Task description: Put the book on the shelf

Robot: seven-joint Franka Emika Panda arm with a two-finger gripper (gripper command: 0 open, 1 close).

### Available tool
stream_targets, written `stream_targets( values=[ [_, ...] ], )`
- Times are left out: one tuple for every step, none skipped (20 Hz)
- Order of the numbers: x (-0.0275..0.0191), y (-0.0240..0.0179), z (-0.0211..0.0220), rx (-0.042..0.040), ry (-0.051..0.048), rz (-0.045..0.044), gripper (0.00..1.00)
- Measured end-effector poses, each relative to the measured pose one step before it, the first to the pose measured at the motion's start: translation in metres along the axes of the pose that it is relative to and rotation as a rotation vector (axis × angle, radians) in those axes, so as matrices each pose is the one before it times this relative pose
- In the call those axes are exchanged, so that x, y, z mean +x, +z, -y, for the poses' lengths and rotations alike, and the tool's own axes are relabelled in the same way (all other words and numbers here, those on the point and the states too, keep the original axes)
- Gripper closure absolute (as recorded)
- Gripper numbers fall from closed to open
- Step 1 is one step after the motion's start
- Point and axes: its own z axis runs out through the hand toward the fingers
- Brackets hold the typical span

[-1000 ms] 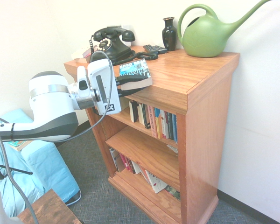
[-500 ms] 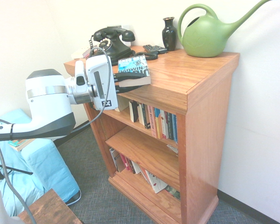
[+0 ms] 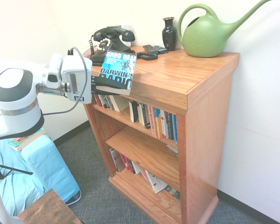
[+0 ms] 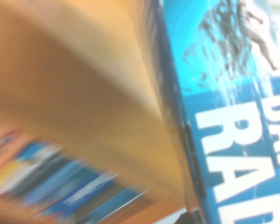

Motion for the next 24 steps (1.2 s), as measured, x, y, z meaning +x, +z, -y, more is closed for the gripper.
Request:
stream_targets(
  values=[
    [-0.00953, -0.01348, 0.00329, 0.01684, 0.02379, 0.04454, 1.0],
    [-0.0107, -0.01292, 0.00342, 0.01747, 0.02681, 0.03744, 1.0],
    [-0.01053, -0.00969, 0.00333, 0.01715, 0.02162, 0.03165, 1.0],
    [-0.01005, -0.00711, 0.00313, 0.0148, 0.02046, 0.0287, 1.0],
    [-0.01034, -0.0073, 0.00362, 0.01158, 0.01577, 0.02526, 1.0],
    [-0.0097, -0.00521, 0.00324, 0.0114, 0.01119, 0.02215, 1.0],
    [-0.00878, -0.00186, 0.00354, 0.00971, 0.00834, 0.02252, 1.0],
    [-0.00908, 0.00091, 0.00329, 0.00686, 0.00626, 0.02798, 1.0],
    [-0.00817, 0.0019, 0.00304, 0.00651, 0.00461, 0.02745, 1.0],
    [-0.00721, 0.00356, 0.00259, 0.0017, -0.00049, 0.02123, 1.0],
    [-0.00609, 0.00401, 0.00238, -0.00045, -0.00547, 0.01469, 1.0],
    [-0.00467, 0.0037, 0.00363, 0.00253, -0.00573, 0.01639, 1.0],
    [-0.00411, 0.00485, 0.00428, 0.00185, -0.00471, 0.01924, 1.0],
    [-0.00478, 0.00672, 0.00582, 0.00005, -0.00463, 0.02323, 1.0],
    [-0.00508, 0.0082, 0.00675, -0.00068, -0.00757, 0.02522, 1.0],
    [-0.00452, 0.00938, 0.0072, 0.00349, -0.00695, 0.02357, 1.0],
    [-0.00345, 0.00905, 0.00628, 0.0056, -0.00492, 0.02052, 1.0],
    [-0.00306, 0.00908, 0.00542, 0.00315, -0.00686, 0.01904, 1.0],
    [-0.00225, 0.01089, 0.00544, 0.00547, -0.00752, 0.01763, 1.0],
    [-0.00171, 0.01037, 0.00428, 0.0043, -0.00772, 0.01508, 1.0],
    [-0.00108, 0.00884, 0.00386, 0.00712, -0.00654, 0.00826, 1.0],
    [-0.00073, 0.00804, 0.00397, 0.01185, -0.00706, 0.00396, 1.0],
    [-0.00106, 0.00771, 0.0039, 0.01115, -0.00524, 0.00213, 1.0],
    [-0.00165, 0.00728, 0.00391, 0.01017, -0.00449, 0.00209, 1.0]
  ],
)
